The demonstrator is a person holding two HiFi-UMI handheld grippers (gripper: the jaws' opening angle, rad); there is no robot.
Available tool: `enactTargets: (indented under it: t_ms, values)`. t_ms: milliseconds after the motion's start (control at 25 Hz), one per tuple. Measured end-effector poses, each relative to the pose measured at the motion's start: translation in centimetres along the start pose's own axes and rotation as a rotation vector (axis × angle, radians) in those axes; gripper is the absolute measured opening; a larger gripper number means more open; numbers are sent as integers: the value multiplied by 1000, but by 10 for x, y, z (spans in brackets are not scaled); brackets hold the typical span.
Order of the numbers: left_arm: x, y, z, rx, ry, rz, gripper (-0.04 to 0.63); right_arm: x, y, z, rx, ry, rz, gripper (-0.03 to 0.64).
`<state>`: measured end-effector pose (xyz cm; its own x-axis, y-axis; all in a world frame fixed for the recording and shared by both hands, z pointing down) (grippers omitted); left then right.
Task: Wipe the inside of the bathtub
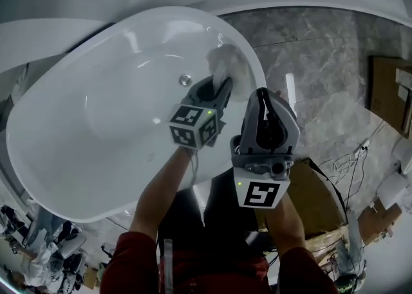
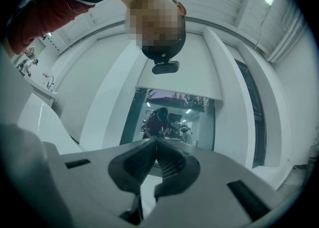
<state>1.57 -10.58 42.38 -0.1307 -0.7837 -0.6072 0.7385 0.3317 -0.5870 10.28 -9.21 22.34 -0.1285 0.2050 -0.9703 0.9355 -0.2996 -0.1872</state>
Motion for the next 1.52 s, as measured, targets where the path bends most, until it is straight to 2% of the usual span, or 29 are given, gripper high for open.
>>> enactTargets:
  t_ms: [280, 720, 840, 1120, 1320, 1520]
  values:
    - [-11, 6, 37, -13, -40, 11, 90, -11, 13, -5, -3, -6, 8, 12]
    - [-20, -25, 51, 21, -23, -70, 90, -40, 14, 2, 20, -27, 39, 12]
    - [-25, -43, 59, 37, -25, -85, 91, -53, 10, 7, 35, -33, 51, 12]
    - [-61, -98, 80, 129, -45, -140, 89, -101, -7, 19, 71, -34, 116, 12]
    - [-92, -142, 97, 194, -105, -150, 91, -131, -29, 23, 117, -49, 121, 12]
    - [-131, -187, 111, 268, -173, -187, 89, -150, -38, 25, 120, -74, 142, 12]
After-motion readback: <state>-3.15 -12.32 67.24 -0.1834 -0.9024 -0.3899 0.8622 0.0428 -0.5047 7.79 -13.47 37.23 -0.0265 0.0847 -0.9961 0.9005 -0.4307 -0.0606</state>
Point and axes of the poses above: the fingertips, and each gripper's own axes: z forward along the fingers, y to its right, x out of its top, the point moved 7 cm from there along -z, backward along the fingers, and after that the axes turned 1 degree about z, right-handed, at the moved point
